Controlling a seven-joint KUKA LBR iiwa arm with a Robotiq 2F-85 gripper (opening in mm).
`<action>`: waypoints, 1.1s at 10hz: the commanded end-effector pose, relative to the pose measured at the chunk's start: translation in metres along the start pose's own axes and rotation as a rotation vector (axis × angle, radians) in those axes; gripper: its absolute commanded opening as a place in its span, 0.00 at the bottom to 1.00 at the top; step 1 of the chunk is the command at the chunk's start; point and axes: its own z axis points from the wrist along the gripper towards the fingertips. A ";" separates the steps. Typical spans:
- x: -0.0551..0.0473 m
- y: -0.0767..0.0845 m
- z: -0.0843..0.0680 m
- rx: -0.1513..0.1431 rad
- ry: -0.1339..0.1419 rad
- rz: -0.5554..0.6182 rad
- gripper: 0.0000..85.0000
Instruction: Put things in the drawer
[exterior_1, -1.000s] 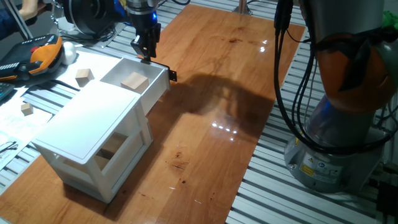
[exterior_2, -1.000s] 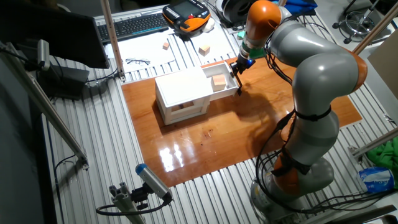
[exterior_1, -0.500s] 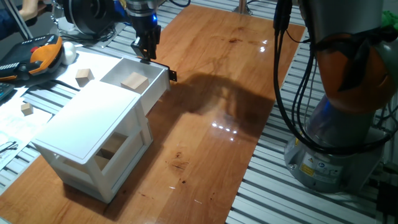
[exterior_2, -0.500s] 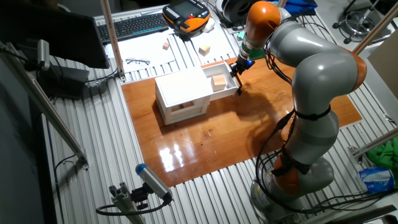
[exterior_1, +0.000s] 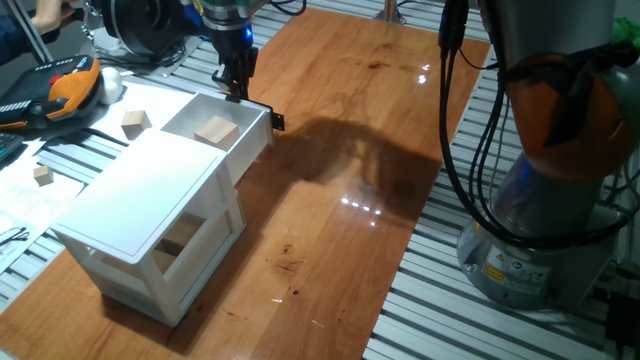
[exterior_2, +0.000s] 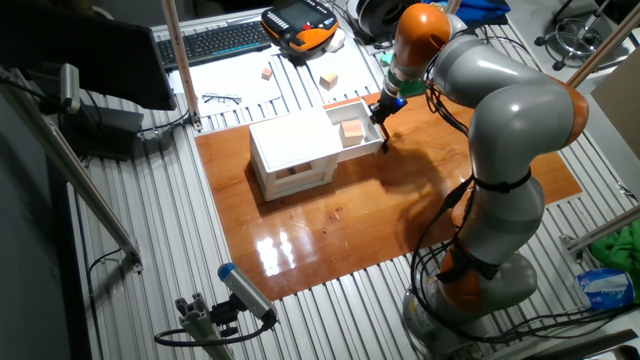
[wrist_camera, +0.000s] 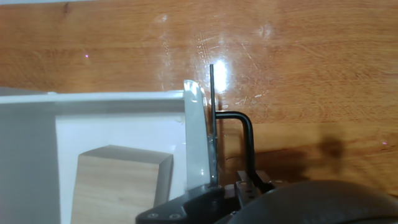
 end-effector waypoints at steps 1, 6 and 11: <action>0.000 0.001 0.000 0.000 0.000 -0.002 0.20; 0.000 0.008 -0.001 0.010 0.008 -0.016 0.00; 0.001 0.021 -0.003 0.029 0.007 -0.011 0.00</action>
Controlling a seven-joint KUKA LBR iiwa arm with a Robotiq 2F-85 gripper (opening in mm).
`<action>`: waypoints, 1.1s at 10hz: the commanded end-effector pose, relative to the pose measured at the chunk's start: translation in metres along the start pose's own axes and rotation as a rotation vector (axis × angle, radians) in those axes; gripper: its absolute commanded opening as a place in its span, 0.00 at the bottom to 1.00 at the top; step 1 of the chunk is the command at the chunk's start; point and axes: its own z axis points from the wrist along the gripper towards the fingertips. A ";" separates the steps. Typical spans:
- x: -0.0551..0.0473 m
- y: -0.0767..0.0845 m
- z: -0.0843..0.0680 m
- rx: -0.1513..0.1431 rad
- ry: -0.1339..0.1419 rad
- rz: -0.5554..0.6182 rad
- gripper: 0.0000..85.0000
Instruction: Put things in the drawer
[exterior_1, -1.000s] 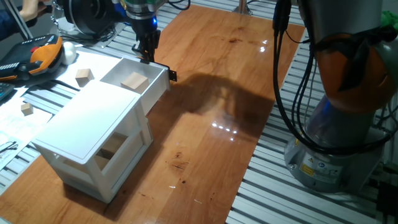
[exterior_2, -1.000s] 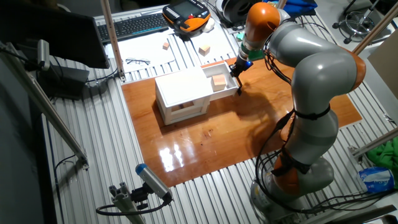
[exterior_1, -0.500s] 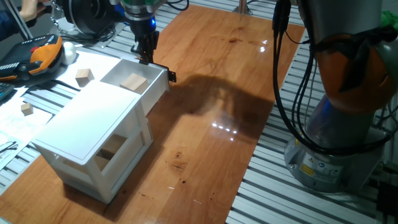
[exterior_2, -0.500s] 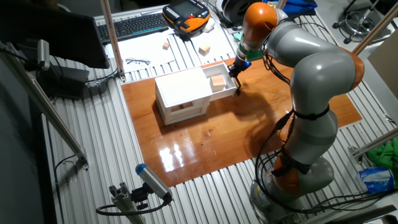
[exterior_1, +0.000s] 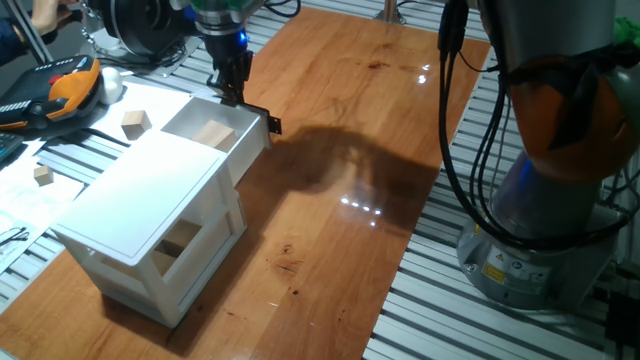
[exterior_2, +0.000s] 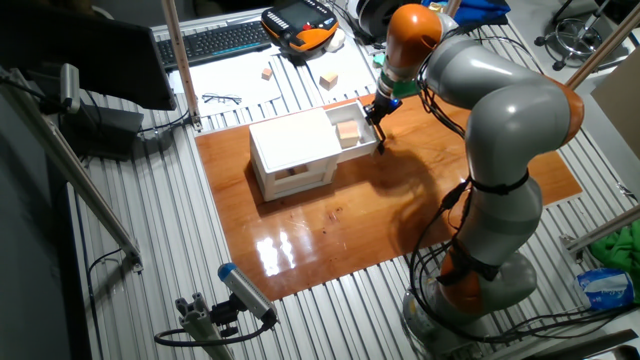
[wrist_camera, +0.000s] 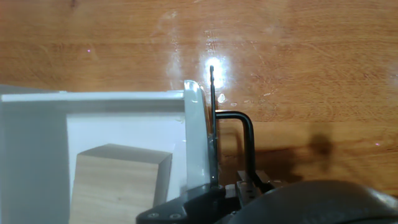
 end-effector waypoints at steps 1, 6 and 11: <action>0.000 0.003 0.000 0.000 0.000 0.003 0.00; -0.001 0.019 -0.004 0.009 0.005 0.017 0.00; -0.006 0.035 -0.005 0.024 0.004 -0.012 0.00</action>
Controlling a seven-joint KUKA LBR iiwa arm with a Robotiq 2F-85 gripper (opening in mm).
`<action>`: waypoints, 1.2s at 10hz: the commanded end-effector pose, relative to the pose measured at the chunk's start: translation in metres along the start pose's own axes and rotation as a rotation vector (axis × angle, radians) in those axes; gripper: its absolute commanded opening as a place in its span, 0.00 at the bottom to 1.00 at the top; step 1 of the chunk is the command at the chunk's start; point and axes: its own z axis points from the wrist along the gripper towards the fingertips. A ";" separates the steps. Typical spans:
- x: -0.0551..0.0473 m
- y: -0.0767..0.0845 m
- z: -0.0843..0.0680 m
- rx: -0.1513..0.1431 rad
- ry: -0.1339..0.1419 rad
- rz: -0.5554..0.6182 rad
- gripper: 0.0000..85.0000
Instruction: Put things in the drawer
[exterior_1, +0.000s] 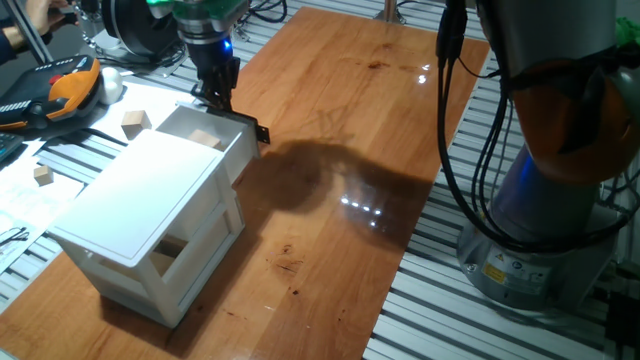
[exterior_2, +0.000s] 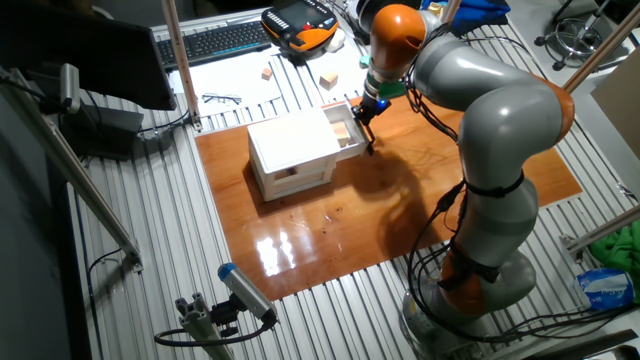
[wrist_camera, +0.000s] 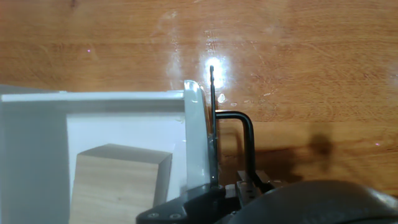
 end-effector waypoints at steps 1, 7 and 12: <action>0.000 0.002 0.000 0.001 0.000 -0.011 0.00; -0.003 0.018 -0.002 -0.002 0.003 -0.008 0.00; -0.003 0.038 -0.003 0.006 0.006 0.009 0.00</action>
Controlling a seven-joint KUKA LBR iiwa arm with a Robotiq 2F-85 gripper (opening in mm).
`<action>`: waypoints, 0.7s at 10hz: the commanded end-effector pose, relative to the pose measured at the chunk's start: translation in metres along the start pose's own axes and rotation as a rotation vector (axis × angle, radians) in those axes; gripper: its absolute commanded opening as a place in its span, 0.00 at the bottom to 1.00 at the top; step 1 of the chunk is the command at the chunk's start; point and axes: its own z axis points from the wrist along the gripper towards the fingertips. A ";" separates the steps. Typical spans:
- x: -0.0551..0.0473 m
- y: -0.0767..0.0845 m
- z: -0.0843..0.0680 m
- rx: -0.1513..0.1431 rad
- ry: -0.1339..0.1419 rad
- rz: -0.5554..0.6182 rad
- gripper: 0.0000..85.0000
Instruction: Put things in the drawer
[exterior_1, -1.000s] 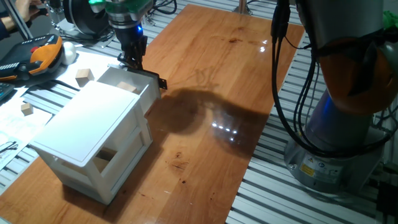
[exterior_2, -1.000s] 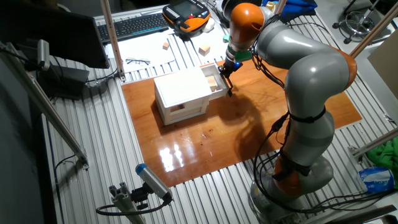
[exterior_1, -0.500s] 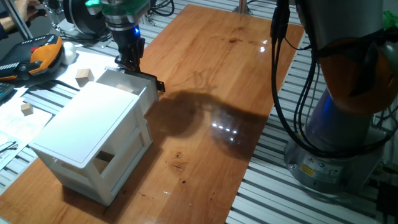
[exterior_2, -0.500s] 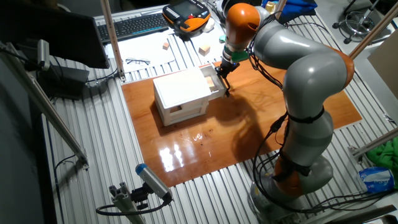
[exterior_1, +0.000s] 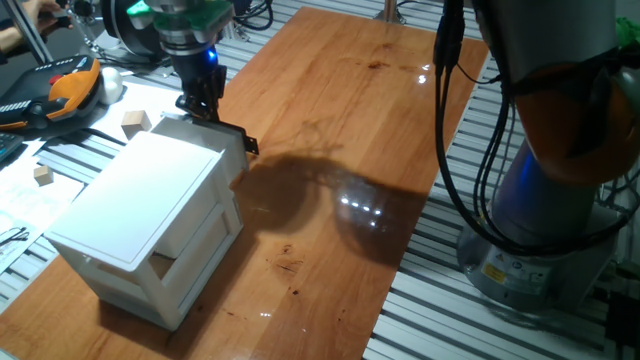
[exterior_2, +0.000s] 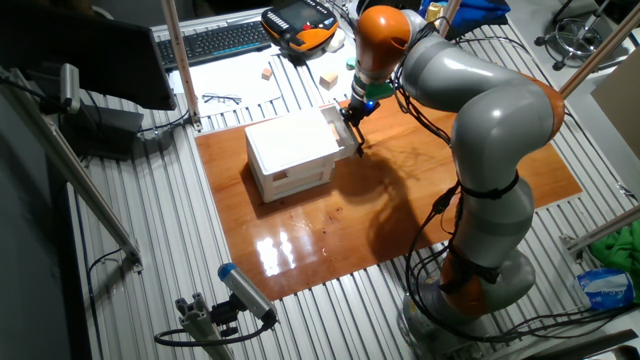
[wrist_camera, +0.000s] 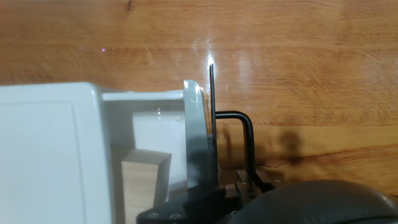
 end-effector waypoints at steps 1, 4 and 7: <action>0.000 0.004 -0.001 0.004 0.000 0.001 0.00; -0.001 0.014 -0.003 0.009 0.002 0.003 0.00; 0.000 0.023 -0.002 0.006 0.002 0.009 0.00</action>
